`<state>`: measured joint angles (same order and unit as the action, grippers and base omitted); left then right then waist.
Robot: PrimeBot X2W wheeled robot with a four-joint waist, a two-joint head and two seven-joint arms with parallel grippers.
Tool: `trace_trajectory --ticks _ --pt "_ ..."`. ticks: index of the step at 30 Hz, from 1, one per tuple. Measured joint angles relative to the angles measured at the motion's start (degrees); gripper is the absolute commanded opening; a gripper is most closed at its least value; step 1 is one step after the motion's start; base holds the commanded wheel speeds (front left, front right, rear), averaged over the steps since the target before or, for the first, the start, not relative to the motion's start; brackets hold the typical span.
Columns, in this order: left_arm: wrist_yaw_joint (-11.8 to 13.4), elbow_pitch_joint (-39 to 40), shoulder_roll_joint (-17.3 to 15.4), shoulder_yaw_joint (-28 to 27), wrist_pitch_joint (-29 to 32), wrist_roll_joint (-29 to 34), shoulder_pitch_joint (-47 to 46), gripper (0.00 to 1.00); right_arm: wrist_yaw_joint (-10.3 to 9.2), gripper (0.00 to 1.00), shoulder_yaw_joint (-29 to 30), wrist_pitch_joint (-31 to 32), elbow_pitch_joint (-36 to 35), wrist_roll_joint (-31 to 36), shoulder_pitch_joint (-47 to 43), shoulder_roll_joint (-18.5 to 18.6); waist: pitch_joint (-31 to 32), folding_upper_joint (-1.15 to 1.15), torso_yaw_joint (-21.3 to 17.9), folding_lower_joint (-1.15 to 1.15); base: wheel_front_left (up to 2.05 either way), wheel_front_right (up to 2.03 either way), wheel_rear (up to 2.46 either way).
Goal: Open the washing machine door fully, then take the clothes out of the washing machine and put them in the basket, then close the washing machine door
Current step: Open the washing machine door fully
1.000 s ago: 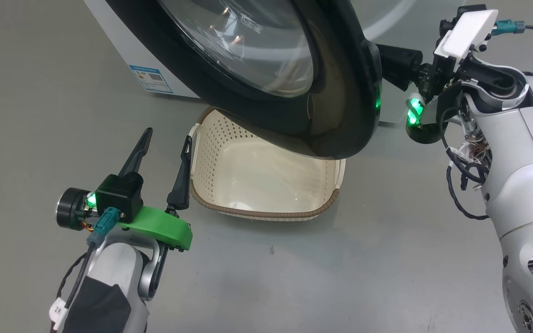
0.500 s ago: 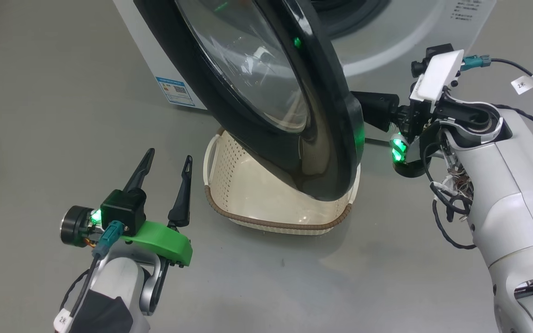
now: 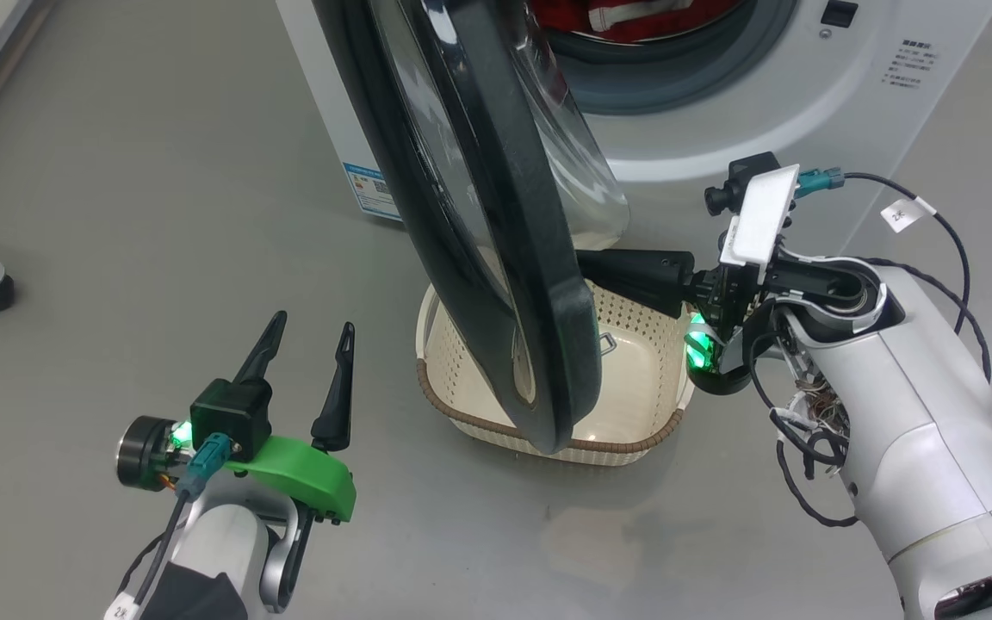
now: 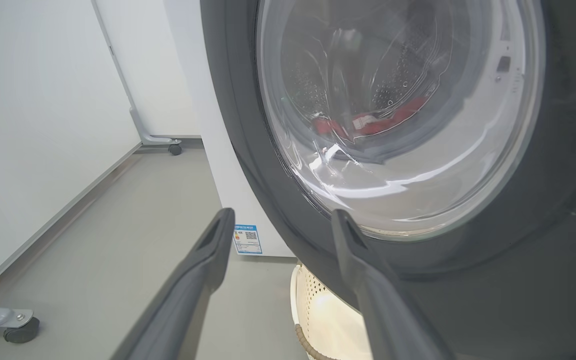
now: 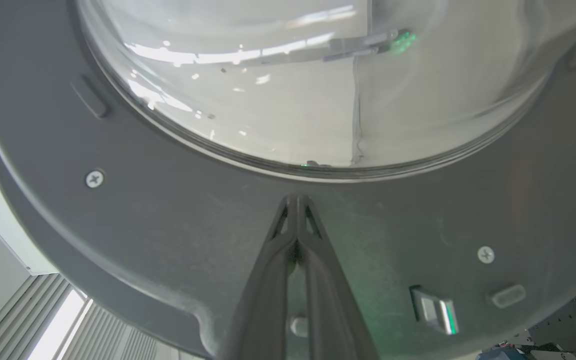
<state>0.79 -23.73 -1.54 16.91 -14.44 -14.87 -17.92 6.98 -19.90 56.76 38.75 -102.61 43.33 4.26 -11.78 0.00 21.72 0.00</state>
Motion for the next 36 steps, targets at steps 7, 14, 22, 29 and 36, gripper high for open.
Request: trace_trajectory --ticks 7,14,22,29,36 --pt "0.0 -0.6 0.0 0.2 0.0 -0.2 0.8 1.0 0.0 0.0 -3.9 -0.2 -2.9 -3.2 -2.8 -0.1 1.5 0.0 1.7 0.0 0.0 0.0 0.0" --pt "0.0 -1.3 0.0 0.9 0.0 -0.2 1.6 1.0 0.0 0.0 -7.2 -2.2 -4.8 -4.9 -4.7 -0.1 2.4 0.0 3.5 0.0 0.0 0.0 0.0" --pt "0.0 -1.3 0.0 1.5 0.0 -0.7 1.6 1.0 0.0 0.0 -10.5 -4.7 -6.0 -5.9 -5.2 -0.1 2.8 0.0 5.5 0.0 0.0 0.0 0.0" --pt "0.2 -1.3 -0.1 1.4 0.0 -0.7 1.8 1.0 0.0 0.0 -12.6 -6.4 -7.5 -6.8 -5.2 -0.1 3.0 0.0 6.1 0.0 0.0 0.0 0.0" --pt "0.3 -1.1 -0.1 0.9 0.0 -1.0 1.8 1.0 0.0 0.0 -13.5 -8.9 -7.9 -6.9 -5.4 -0.1 3.0 0.0 6.2 0.0 0.0 0.0 0.0"
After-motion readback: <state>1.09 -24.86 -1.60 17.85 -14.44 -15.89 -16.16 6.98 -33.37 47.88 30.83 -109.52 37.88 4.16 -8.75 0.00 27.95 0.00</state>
